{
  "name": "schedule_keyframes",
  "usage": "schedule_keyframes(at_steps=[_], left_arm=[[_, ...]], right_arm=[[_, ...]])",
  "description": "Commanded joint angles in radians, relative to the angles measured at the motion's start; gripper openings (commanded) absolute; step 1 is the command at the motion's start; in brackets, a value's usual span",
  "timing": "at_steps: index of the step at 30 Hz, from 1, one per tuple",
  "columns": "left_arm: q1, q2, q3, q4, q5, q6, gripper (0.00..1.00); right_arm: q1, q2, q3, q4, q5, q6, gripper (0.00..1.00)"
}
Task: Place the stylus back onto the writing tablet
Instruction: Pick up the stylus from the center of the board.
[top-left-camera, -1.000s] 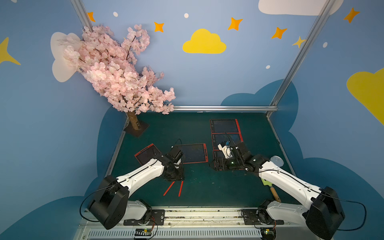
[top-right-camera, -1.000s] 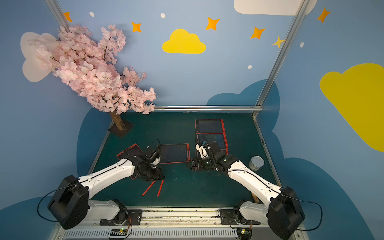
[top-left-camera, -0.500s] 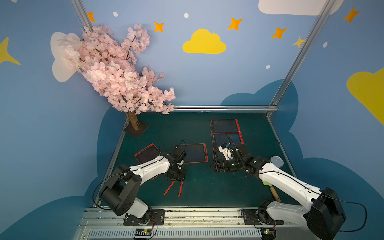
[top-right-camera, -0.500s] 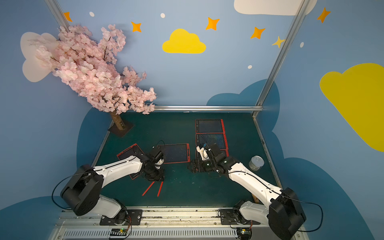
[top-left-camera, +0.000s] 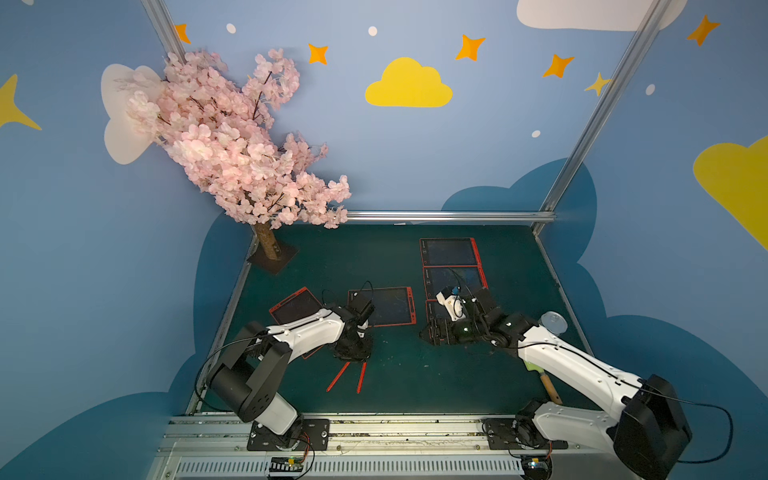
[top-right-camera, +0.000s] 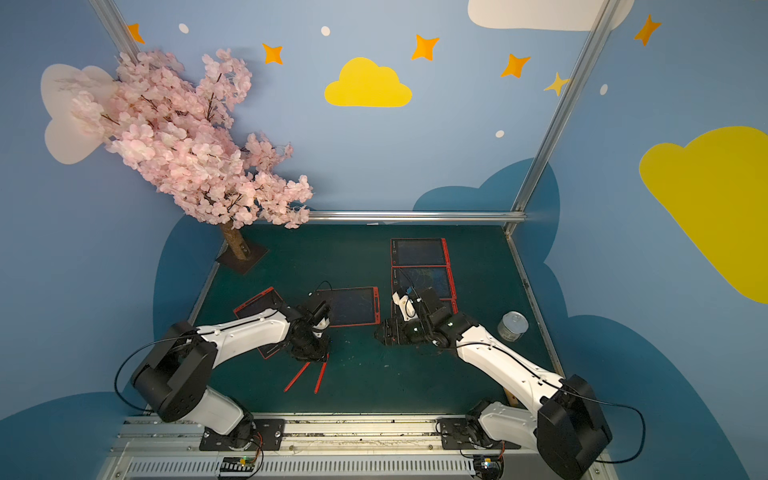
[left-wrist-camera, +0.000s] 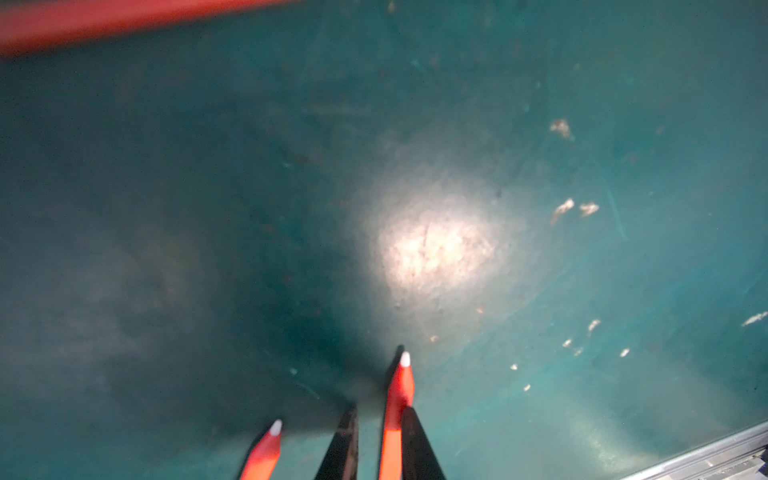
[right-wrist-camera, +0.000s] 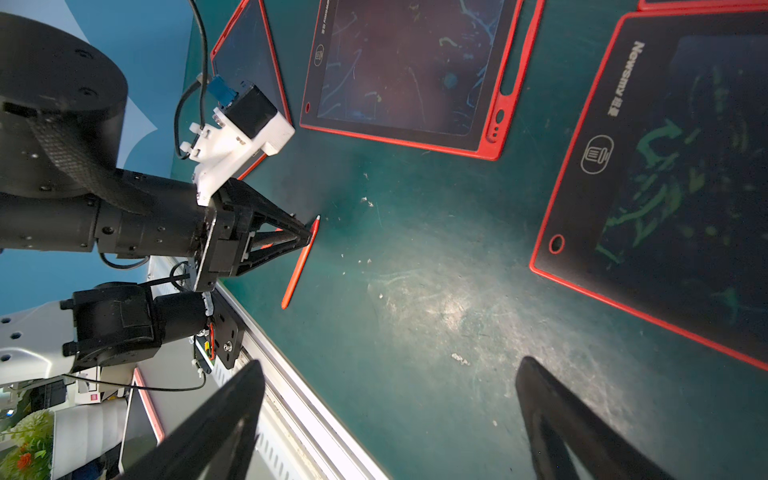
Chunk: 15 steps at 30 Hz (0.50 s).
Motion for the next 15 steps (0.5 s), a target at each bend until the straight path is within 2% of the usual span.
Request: schedule_keyframes(at_steps=[1,10,15], left_arm=[[-0.004,0.021,0.016,-0.005,-0.010,0.018,0.20],[-0.004,0.039,0.021,-0.008,-0.020,0.012,0.14],[-0.003,0.043,0.023,-0.013,-0.023,0.011,0.07]], right_arm=[[0.006,-0.003,-0.013,0.010,-0.002,0.011,0.93],[0.006,0.003,-0.014,0.010,0.001,0.014,0.93],[0.007,0.000,-0.016,0.001,0.009,0.014,0.93]])
